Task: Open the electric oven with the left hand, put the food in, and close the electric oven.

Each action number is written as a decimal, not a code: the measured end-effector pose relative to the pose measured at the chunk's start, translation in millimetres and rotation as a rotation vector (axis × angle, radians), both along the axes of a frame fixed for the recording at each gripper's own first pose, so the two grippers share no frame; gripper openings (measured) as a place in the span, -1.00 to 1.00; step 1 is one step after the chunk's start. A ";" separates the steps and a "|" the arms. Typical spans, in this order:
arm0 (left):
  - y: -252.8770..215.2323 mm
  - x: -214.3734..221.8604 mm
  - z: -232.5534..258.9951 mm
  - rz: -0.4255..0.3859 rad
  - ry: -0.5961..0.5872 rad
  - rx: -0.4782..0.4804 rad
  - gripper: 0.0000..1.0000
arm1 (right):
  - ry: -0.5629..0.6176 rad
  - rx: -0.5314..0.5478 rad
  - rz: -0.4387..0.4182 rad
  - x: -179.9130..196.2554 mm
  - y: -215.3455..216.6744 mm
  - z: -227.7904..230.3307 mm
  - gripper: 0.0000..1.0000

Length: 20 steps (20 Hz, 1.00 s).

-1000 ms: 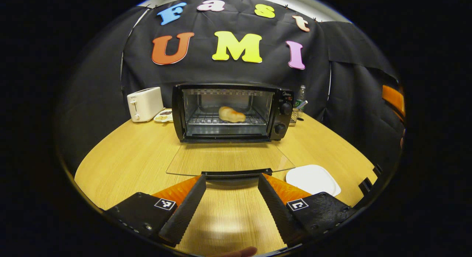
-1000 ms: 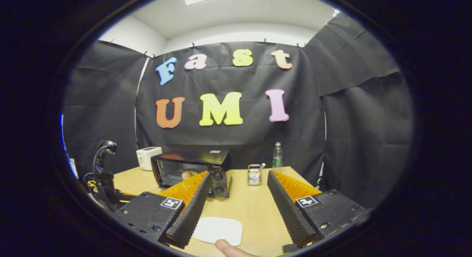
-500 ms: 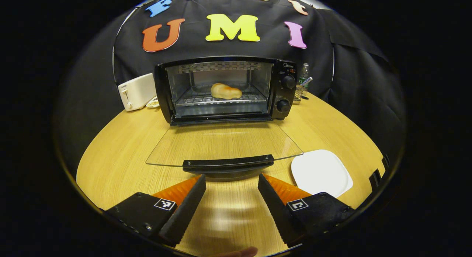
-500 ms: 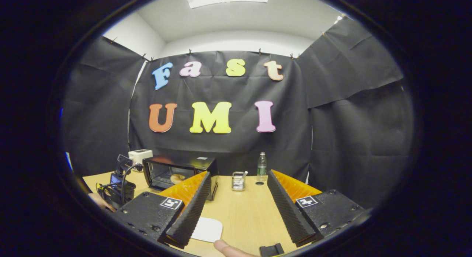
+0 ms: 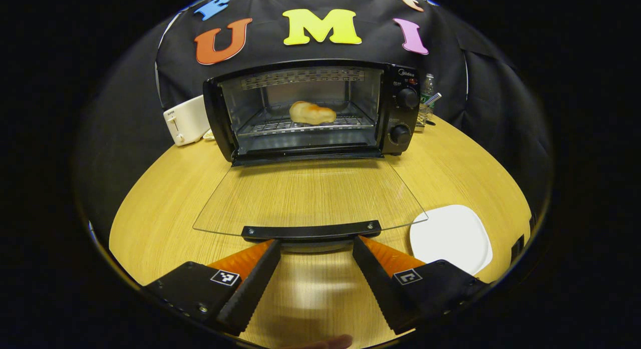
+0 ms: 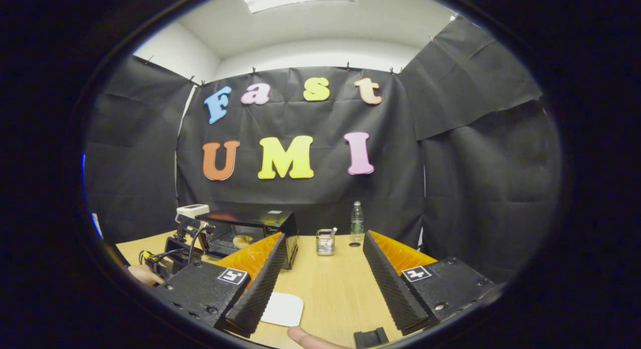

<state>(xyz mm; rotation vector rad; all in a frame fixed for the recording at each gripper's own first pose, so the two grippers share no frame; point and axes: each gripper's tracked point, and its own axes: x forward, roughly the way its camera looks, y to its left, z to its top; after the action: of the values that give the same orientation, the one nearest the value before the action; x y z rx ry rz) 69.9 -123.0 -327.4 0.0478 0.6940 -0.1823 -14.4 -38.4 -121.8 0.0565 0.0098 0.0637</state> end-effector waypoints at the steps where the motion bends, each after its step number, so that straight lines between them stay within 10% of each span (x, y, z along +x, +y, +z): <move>1: -0.1 -0.1 2.6 0.002 0.001 -0.001 0.92 | -0.004 0.002 0.000 -1.2 -1.1 1.4 0.83; 20: 2.4 10.7 49.8 0.020 -0.023 -0.022 0.91 | -0.040 0.029 0.011 -14.0 -11.6 14.5 0.83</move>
<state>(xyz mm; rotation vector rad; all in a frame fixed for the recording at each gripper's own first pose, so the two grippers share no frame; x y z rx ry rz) 80.6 -120.6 -277.6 0.0217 0.6691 -0.1696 -28.4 -50.0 -107.3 0.0838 -0.0304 0.0759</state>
